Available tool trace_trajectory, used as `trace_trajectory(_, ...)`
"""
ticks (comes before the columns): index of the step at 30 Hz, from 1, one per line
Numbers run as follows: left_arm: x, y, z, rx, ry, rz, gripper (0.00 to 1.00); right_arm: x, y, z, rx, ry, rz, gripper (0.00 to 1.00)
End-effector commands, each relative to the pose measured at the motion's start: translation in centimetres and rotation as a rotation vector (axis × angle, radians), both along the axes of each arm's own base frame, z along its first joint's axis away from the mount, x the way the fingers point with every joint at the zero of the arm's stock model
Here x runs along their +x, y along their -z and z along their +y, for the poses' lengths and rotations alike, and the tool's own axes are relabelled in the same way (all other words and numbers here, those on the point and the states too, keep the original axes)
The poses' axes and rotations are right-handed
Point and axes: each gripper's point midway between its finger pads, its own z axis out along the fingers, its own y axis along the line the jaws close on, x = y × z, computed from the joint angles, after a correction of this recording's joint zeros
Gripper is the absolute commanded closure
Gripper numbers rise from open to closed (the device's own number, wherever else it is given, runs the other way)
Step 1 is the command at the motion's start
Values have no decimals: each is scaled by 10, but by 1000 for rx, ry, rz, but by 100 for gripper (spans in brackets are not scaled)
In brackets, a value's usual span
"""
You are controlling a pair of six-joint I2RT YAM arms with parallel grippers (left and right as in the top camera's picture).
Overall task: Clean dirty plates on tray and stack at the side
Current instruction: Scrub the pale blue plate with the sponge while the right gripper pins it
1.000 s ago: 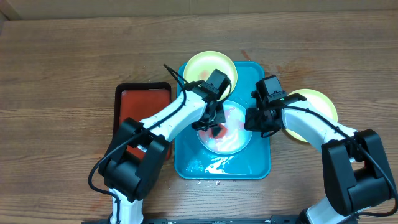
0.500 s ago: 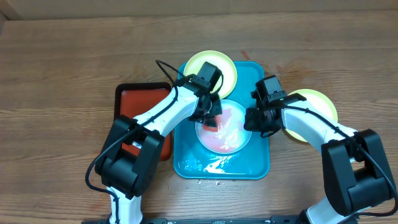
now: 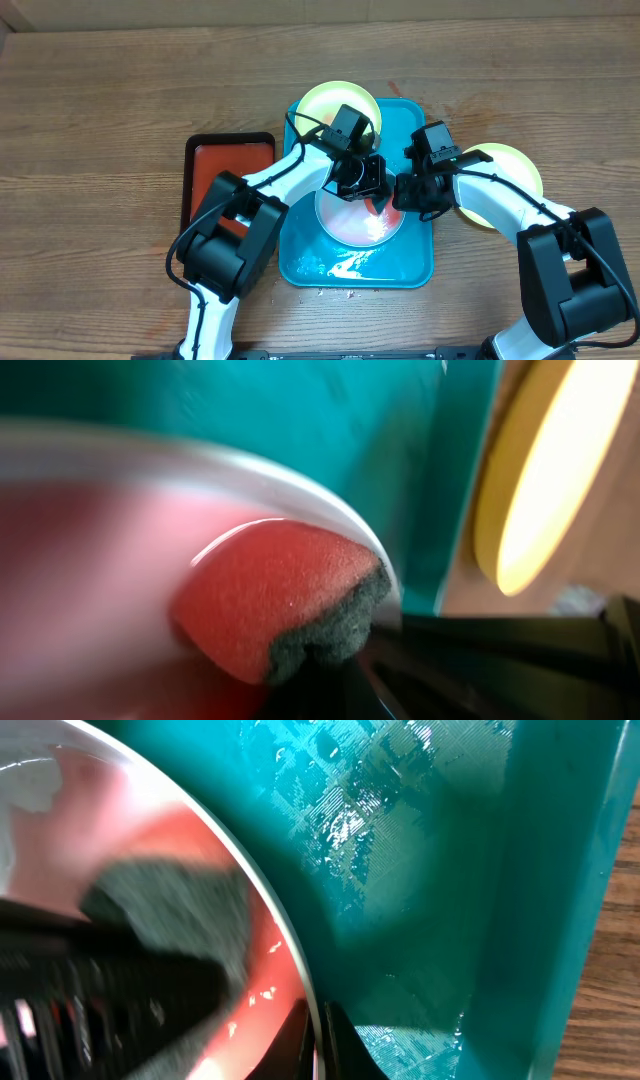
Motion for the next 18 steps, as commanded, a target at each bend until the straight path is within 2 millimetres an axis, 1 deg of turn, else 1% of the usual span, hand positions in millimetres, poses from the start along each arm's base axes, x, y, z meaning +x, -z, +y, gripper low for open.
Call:
trace_trajectory(1,-36,0,-17,-94,90,145,96,-5,12,-11,-56,14,26,96)
trace_trajectory(3,-42,4,-12,-65,83,180,96,-5,12,-10,-56,14,26,96)
trace_trajectory(6,-46,15,5,29,45,217,96,-5,12,-10,-56,14,26,96)
trace_trajectory(9,-47,28,29,156,-4,238,96,-5,12,-10,-56,14,26,96)
trace_trajectory(12,-49,35,55,295,-44,241,96,-5,12,-11,-56,14,26,96)
trace_trajectory(13,-49,36,65,346,-58,234,96,-5,12,-11,-56,14,26,96)
trace_trajectory(15,-45,31,78,407,-78,202,96,-5,12,-10,-56,14,26,96)
trace_trajectory(18,-31,15,103,505,-130,113,96,-5,12,-10,-56,14,26,96)
